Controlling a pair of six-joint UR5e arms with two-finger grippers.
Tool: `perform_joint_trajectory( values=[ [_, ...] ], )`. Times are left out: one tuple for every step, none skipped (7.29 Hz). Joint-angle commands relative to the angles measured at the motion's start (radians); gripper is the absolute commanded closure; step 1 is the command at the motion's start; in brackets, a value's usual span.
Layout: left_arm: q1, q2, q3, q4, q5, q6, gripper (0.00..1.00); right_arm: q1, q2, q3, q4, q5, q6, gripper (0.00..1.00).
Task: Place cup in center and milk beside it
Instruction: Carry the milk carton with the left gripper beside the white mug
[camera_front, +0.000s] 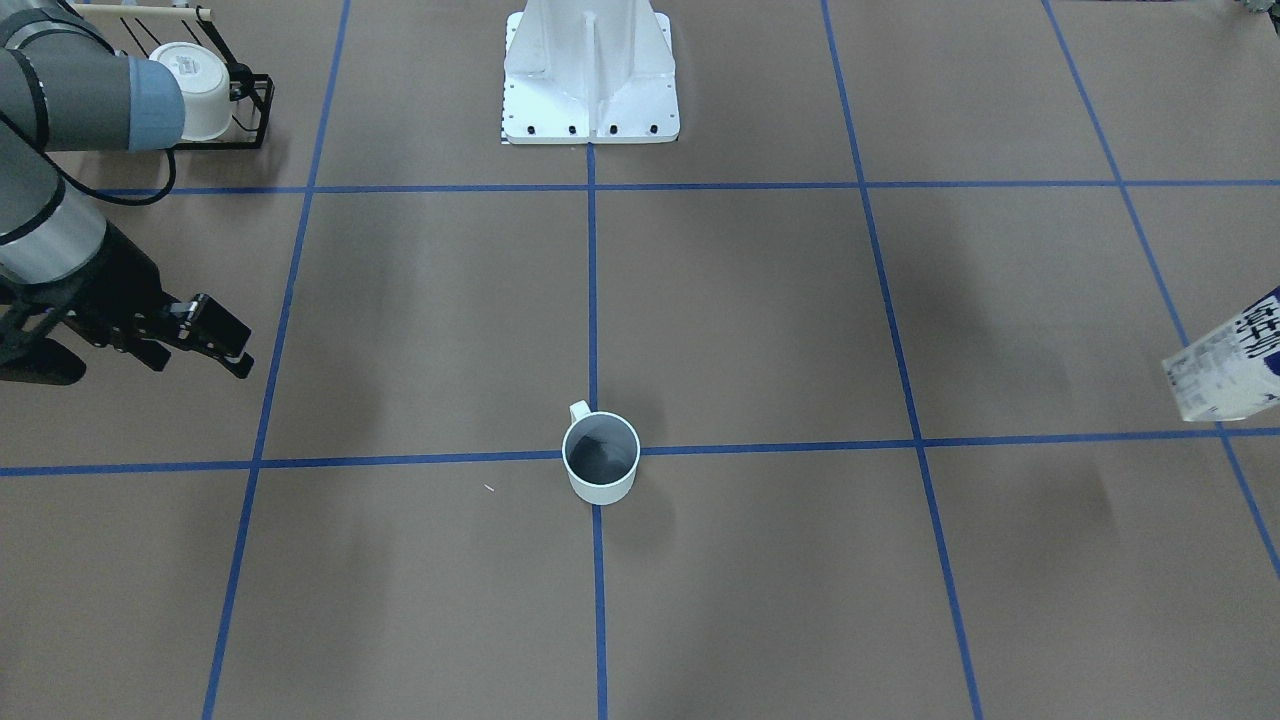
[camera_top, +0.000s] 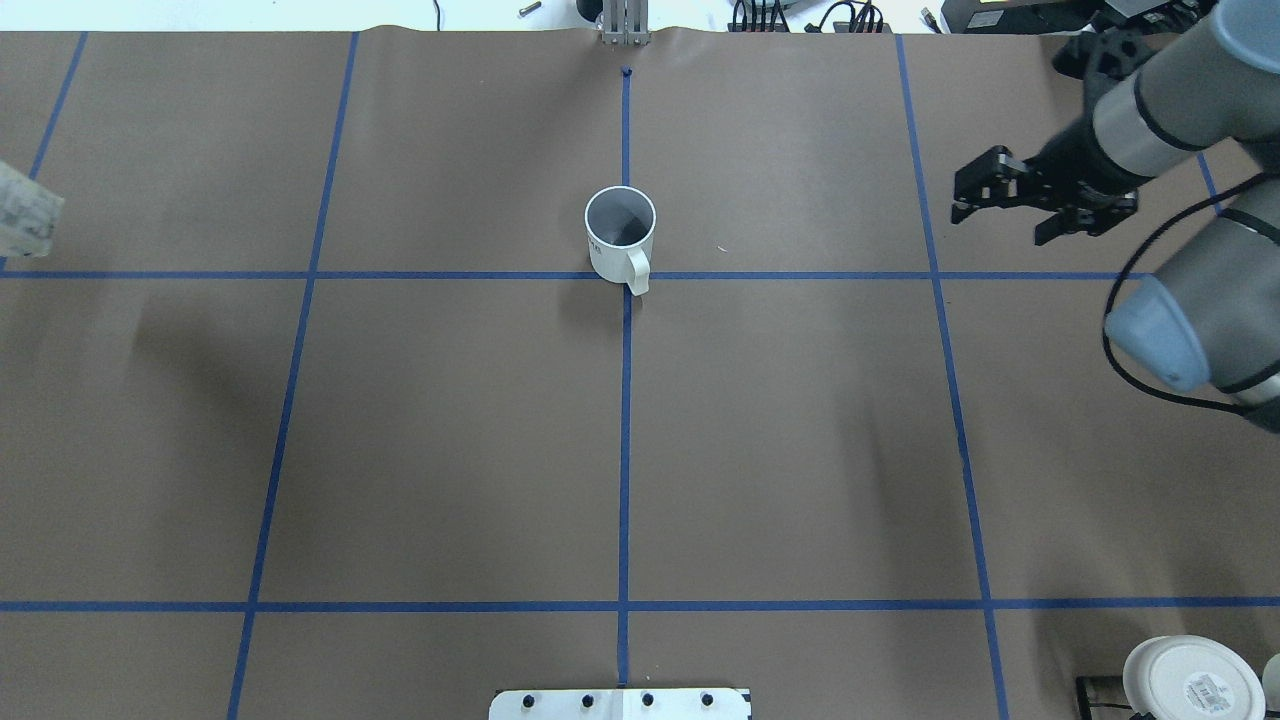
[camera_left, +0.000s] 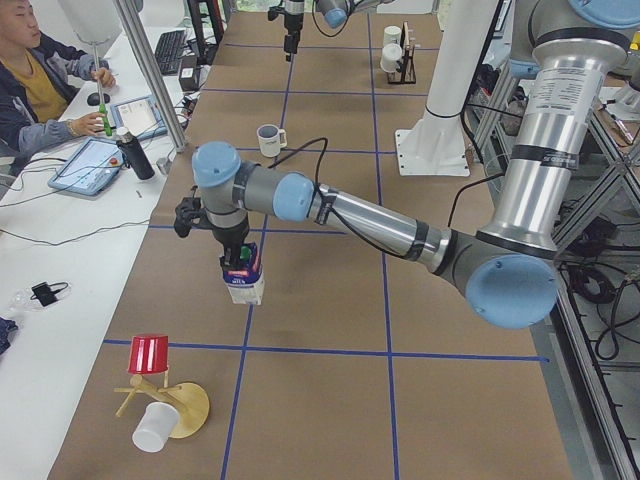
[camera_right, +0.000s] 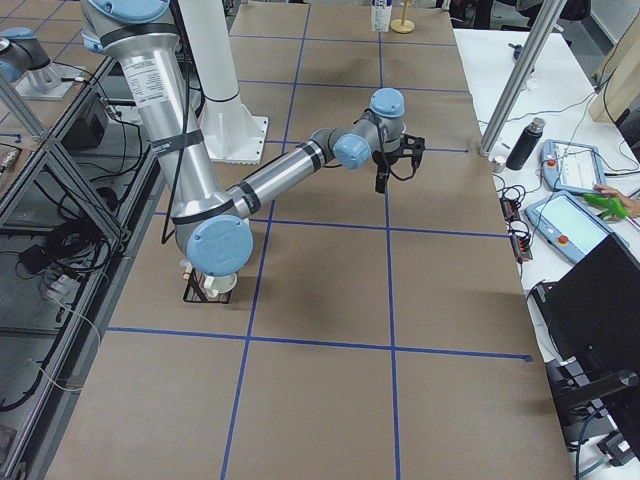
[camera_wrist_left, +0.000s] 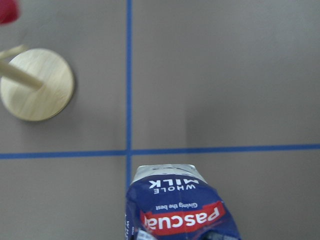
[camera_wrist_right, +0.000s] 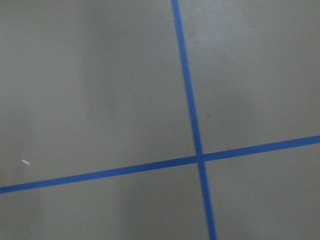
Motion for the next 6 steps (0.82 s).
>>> perform_joint_trajectory(
  values=[
    [0.249,-0.217,0.008,0.006,0.048,-0.328,1.00,0.068,-0.111,0.019,0.000,0.001,-0.184,0.00],
    [0.365,-0.360,0.075,0.003,0.104,-0.491,1.00,0.073,-0.124,0.010,-0.002,0.000,-0.225,0.00],
    [0.464,-0.508,0.176,-0.003,0.162,-0.603,1.00,0.073,-0.127,0.011,0.000,0.000,-0.232,0.00],
    [0.497,-0.599,0.247,-0.003,0.171,-0.647,1.00,0.072,-0.128,0.009,0.000,-0.002,-0.230,0.00],
    [0.528,-0.612,0.250,-0.012,0.174,-0.651,1.00,0.072,-0.130,0.008,0.000,-0.005,-0.232,0.00],
    [0.569,-0.628,0.256,-0.027,0.230,-0.678,1.00,0.072,-0.130,0.009,0.000,-0.003,-0.230,0.00]
  ],
)
